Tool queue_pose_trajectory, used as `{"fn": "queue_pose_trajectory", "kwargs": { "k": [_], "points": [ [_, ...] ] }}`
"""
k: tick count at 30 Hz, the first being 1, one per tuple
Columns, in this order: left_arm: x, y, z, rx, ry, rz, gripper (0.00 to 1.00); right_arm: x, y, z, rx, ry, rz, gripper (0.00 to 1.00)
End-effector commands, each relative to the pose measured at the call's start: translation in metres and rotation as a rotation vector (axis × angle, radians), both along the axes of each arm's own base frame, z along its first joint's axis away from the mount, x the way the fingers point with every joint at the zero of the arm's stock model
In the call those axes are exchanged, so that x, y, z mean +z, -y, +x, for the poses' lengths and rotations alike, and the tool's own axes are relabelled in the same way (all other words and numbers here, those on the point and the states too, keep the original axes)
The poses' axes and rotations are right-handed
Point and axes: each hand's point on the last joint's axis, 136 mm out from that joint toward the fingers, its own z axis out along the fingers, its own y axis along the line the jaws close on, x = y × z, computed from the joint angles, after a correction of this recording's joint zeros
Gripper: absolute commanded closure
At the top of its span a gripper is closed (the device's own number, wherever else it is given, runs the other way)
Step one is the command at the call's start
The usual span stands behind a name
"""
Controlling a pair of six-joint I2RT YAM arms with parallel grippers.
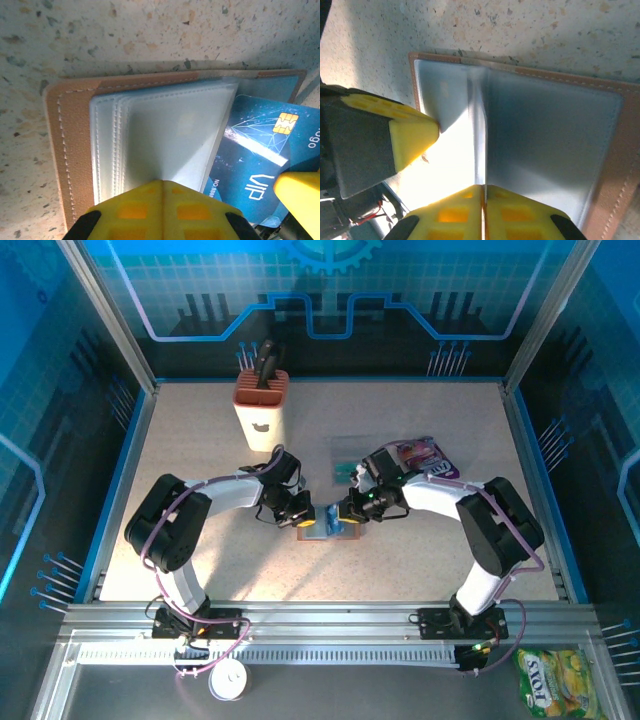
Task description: Take the credit cards out of the card holder
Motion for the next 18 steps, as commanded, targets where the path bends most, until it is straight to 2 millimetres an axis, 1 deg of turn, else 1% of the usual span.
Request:
{"fn": "queue_pose_trajectory", "kwargs": {
  "k": [1, 8, 11, 15, 18],
  "points": [
    [0.006, -0.002, -0.006, 0.011, -0.002, -0.003, 0.93, 0.016, 0.009, 0.005, 0.039, 0.057, -0.053, 0.9],
    [0.008, 0.002, -0.005, 0.019, 0.0, -0.026, 0.93, 0.032, 0.022, 0.008, 0.136, 0.164, -0.138, 0.94],
    [0.012, 0.002, -0.004, 0.021, 0.008, -0.032, 0.93, 0.039, 0.027, 0.012, 0.2, 0.228, -0.185, 0.94],
    [0.015, 0.003, -0.003, 0.017, 0.012, -0.03, 0.92, 0.048, 0.038, 0.02, 0.348, 0.343, -0.283, 0.95],
    [0.018, 0.004, -0.001, 0.015, 0.02, -0.033, 0.91, 0.055, 0.048, 0.03, 0.456, 0.449, -0.371, 0.99]
  ]
}}
